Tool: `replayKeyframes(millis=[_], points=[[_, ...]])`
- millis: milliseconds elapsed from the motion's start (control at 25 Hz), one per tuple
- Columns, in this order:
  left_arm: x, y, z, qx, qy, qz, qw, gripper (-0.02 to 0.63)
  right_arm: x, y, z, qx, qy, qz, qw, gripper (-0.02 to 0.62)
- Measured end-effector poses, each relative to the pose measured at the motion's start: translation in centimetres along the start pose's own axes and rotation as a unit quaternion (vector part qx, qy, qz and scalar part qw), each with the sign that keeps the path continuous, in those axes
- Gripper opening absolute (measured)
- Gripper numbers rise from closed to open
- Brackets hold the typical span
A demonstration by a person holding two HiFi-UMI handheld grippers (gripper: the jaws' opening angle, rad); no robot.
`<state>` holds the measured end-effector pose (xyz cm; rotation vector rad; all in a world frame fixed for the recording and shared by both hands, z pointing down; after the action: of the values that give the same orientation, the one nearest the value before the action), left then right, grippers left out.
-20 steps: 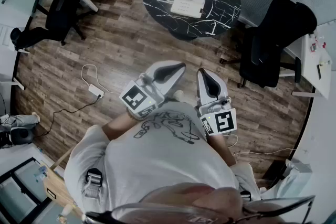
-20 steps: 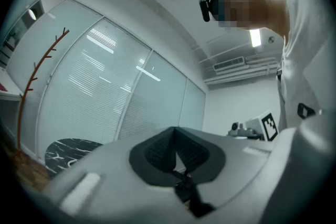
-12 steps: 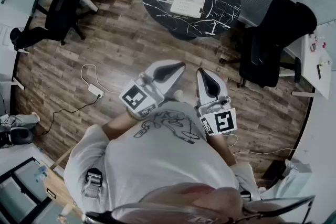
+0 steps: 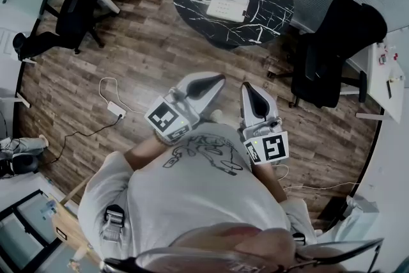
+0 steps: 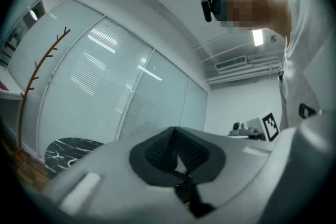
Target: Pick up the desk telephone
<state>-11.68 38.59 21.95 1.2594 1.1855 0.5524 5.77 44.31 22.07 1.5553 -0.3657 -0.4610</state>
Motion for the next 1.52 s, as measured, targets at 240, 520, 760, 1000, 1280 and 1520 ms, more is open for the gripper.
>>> replayKeyframes(millis=[240, 520, 760, 1000, 1280, 1520], points=[[0.3, 0.5, 1.5, 0.002, -0.005, 0.003, 1.0000, 0.002, 1.5, 0.4, -0.5, 0.000, -0.007, 0.001, 1.000, 0.006], [0.6, 1.2, 3.0, 0.008, -0.020, 0.000, 0.9998, 0.002, 3.3, 1.0, -1.1, -0.006, -0.021, 0.001, 1.000, 0.006], [0.8, 2.3, 4.3, 0.007, -0.028, -0.006, 0.9996, 0.002, 4.6, 1.4, -1.4, -0.006, -0.028, -0.002, 1.000, 0.006], [0.6, 2.9, 5.2, 0.005, -0.034, -0.009, 0.9994, 0.002, 5.6, 1.7, -1.6, -0.006, -0.031, 0.000, 0.999, 0.006], [-0.5, 2.8, 6.5, 0.004, -0.035, -0.008, 0.9993, 0.003, 6.8, 2.2, -0.9, -0.009, -0.032, 0.001, 0.999, 0.006], [-2.6, 2.7, 7.0, 0.007, -0.039, -0.011, 0.9992, 0.002, 7.7, 2.9, 1.2, -0.010, -0.036, 0.001, 0.999, 0.006]])
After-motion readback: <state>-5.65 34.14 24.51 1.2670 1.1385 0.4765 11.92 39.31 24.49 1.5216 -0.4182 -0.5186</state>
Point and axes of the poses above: the fingertips, and each gripper's own axes: z forward along the fingers, x to its right, y out of its underside, the point moved 9 cm from there along -z, backward along the fingers, and after that the axes turned 9 degrees about -z, right-handed, at the moved point
